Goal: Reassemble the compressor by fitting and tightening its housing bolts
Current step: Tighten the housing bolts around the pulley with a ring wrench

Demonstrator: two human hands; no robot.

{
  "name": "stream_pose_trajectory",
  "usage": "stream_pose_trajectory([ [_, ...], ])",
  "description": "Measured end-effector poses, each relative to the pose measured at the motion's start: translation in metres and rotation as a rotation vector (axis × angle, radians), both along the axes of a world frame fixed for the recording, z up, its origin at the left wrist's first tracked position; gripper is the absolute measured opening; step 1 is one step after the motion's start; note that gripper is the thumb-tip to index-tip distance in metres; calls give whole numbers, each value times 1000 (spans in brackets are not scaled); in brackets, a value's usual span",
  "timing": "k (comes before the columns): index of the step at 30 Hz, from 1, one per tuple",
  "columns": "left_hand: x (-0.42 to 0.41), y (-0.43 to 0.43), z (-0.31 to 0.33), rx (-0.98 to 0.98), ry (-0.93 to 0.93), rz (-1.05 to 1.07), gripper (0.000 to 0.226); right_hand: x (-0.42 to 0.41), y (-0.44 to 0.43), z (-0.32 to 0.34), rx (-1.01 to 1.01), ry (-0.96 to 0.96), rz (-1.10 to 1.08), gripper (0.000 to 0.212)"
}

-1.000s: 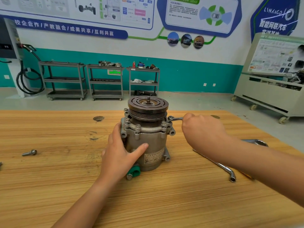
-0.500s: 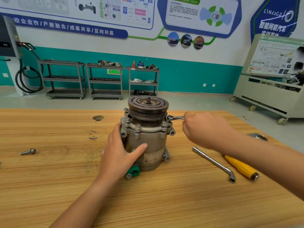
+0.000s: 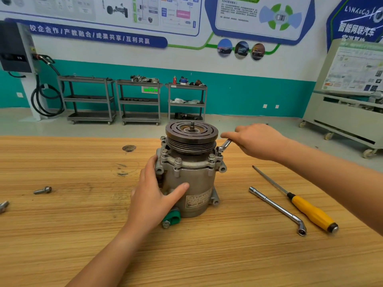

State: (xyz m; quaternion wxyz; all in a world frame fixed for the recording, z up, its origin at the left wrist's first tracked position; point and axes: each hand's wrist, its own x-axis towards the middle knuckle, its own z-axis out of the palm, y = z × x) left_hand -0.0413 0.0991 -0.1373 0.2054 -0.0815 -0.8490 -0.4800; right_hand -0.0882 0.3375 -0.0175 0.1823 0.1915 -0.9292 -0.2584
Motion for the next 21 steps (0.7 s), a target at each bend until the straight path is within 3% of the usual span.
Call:
stream_pose_trajectory([
  [4, 0, 0, 1, -4, 1, 3, 109, -4, -9, -7, -26, 21, 3, 42],
  [11, -1, 0, -2, -31, 2, 11, 100, 52, -10, -18, -141, -149, -258, 22],
  [14, -2, 0, -3, -39, 5, 14, 100, 69, -19, -16, -118, -89, -230, 19],
  [21, -3, 0, -3, -39, 6, 15, 99, 57, -11, -7, -132, 1, -189, 48],
])
